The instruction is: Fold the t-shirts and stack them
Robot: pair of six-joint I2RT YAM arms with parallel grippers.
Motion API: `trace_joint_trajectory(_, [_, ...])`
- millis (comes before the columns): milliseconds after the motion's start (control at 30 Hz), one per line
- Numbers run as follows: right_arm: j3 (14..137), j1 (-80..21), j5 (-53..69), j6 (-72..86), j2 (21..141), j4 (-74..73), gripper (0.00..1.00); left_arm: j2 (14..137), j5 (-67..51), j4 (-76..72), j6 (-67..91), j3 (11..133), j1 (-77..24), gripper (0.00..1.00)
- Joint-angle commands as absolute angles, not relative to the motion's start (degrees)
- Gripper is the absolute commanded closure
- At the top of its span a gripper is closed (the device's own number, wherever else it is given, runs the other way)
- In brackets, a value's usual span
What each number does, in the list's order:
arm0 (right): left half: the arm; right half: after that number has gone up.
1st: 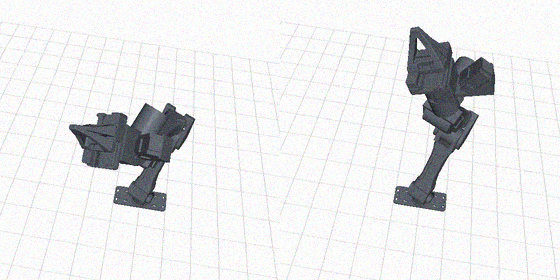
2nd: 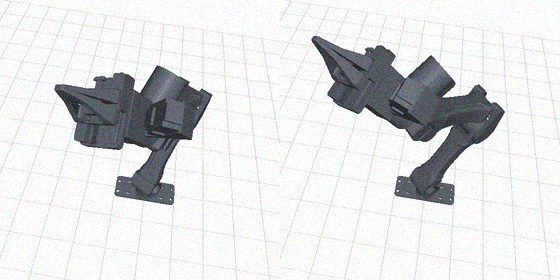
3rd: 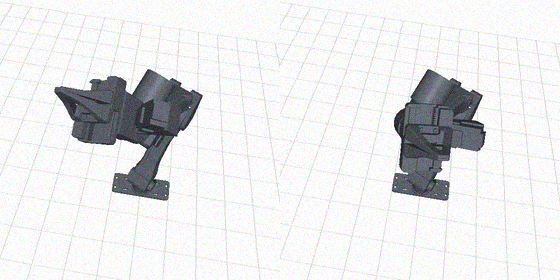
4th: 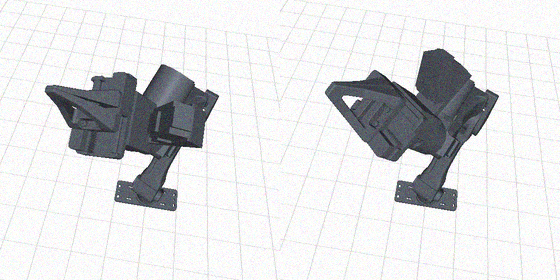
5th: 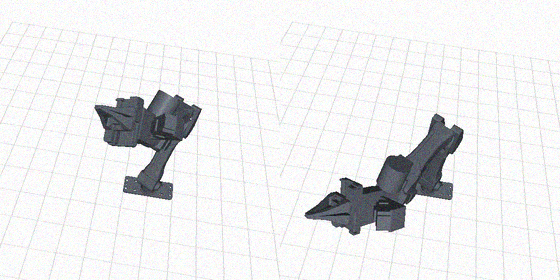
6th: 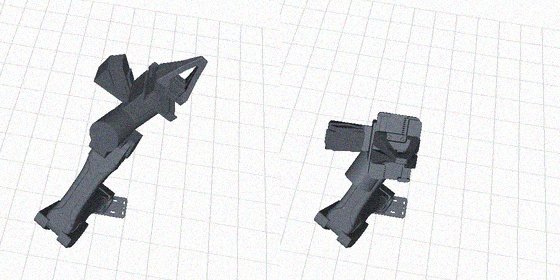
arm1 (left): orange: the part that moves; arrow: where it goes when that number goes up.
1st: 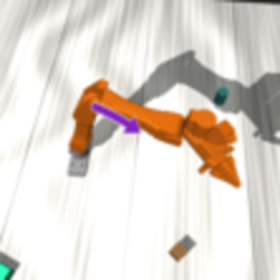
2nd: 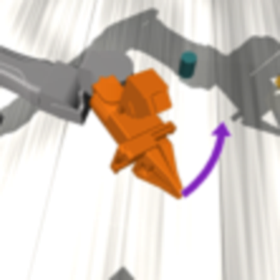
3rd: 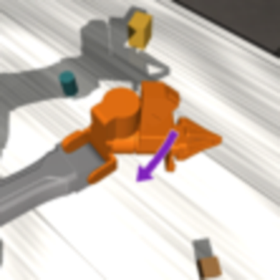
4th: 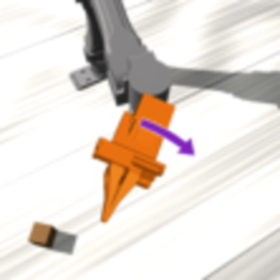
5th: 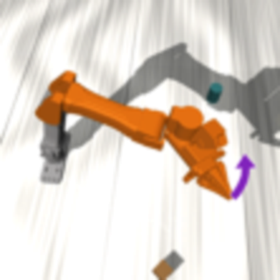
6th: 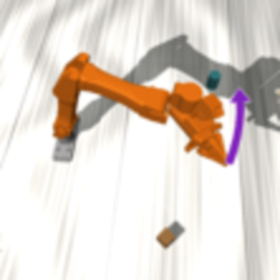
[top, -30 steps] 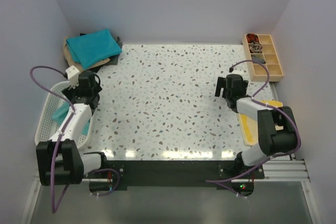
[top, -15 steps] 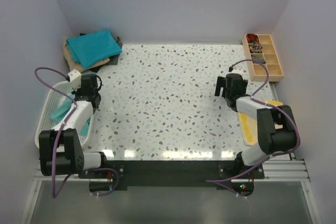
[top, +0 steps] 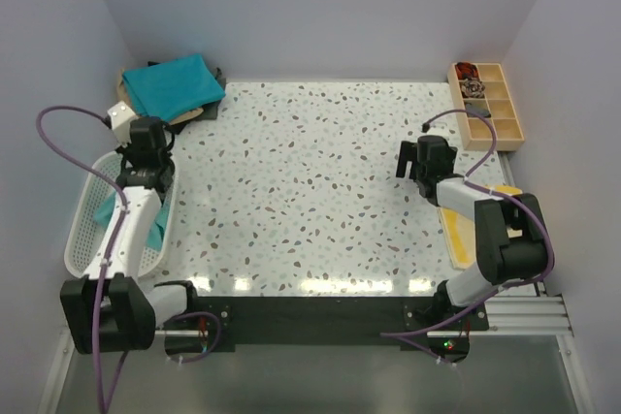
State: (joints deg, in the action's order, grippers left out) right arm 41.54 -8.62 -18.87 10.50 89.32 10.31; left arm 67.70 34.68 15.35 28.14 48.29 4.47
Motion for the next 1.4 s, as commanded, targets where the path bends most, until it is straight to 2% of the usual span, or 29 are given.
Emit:
trace_joint_trajectory(0, [42.72,-8.61,-17.84,10.37,88.51,12.22,0.01,60.65,27.27,17.13,21.37,64.84,4.75,1.00])
trace_joint_trajectory(133, [42.63,-8.70,-17.75,10.20,88.24,12.30,0.01,61.35,12.51,20.13,20.04,78.64,4.40,1.00])
trace_joint_trajectory(167, [42.54,-8.70,-17.75,10.28,88.16,12.30,0.01,61.61,5.26,20.30,20.21,83.36,3.87,1.00])
trace_joint_trajectory(233, [42.36,-8.70,-17.58,10.11,87.81,12.22,0.01,62.23,-2.16,19.26,21.09,86.47,2.99,1.00])
trace_joint_trajectory(267, [42.19,-8.70,-17.75,10.02,87.45,12.39,0.01,62.31,-10.11,16.81,21.88,87.79,1.77,1.00])
trace_joint_trajectory(367, [40.70,-8.61,-19.33,11.16,85.52,13.44,0.01,62.93,-23.23,10.58,24.51,85.89,-2.78,1.00])
trace_joint_trajectory(467, [38.42,-8.70,-21.09,12.39,81.93,14.67,0.01,63.81,-28.98,5.99,24.61,79.92,-10.33,1.00])
trace_joint_trajectory(533, [36.05,-8.70,-20.66,12.48,79.47,16.17,0.01,64.25,-30.32,2.22,24.96,74.91,-14.13,1.00])
trace_joint_trajectory(667, [34.72,-8.61,-20.21,14.59,75.42,15.22,0.01,68.54,-25.07,-2.82,20.49,66.98,-29.84,1.00])
trace_joint_trajectory(900, [39.28,-8.70,-21.52,17.48,68.92,4.49,0.01,87.08,-22.24,-9.83,18.54,63.54,-43.67,1.00])
trace_joint_trajectory(1033, [40.16,-8.61,-27.76,17.49,64.53,0.27,0.01,97.97,-24.16,-13.53,17.75,68.63,-50.61,1.00])
trace_joint_trajectory(1167, [41.31,-8.70,-32.34,18.01,62.67,-4.30,0.01,109.48,-28.38,-17.58,19.77,76.97,-52.91,1.00])
trace_joint_trajectory(1367, [41.22,-8.70,-33.04,17.84,65.12,-4.31,0.01,114.86,-29.08,-15.73,18.90,88.76,-53.53,1.00])
